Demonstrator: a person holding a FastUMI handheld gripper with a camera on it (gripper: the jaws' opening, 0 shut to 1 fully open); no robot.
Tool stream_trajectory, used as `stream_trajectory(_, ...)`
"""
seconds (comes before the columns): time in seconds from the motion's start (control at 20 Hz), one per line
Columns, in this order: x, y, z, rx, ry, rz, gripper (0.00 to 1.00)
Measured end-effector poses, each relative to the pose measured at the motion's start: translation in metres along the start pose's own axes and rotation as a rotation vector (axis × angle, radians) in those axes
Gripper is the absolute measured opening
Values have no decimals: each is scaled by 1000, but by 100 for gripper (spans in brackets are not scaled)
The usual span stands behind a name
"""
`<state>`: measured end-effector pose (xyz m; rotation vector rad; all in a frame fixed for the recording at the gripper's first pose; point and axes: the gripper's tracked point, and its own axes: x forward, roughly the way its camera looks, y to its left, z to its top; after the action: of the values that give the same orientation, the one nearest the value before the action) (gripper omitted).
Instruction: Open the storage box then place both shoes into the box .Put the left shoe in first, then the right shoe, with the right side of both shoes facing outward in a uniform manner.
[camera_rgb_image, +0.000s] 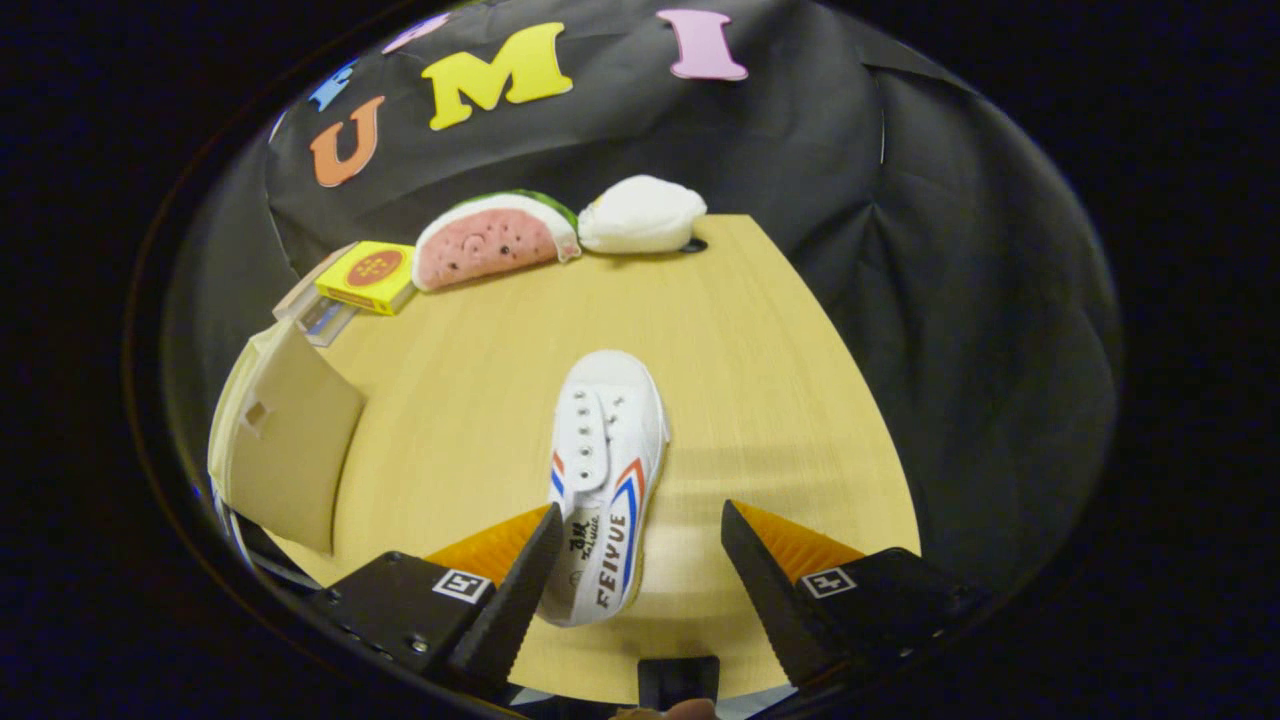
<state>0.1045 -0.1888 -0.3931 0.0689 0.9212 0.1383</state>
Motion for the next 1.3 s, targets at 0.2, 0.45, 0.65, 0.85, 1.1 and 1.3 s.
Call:
stream_trajectory(0.2,28,-2,-3,29,65,31,96)
stream_trajectory(0.45,45,11,1,64,132,129,83)
stream_trajectory(0.65,39,10,4,145,174,140,35)
stream_trajectory(0.85,30,17,3,206,213,153,4)
stream_trajectory(1.1,-18,47,6,214,190,192,4)
stream_trajectory(1.3,-74,107,35,214,121,251,4)
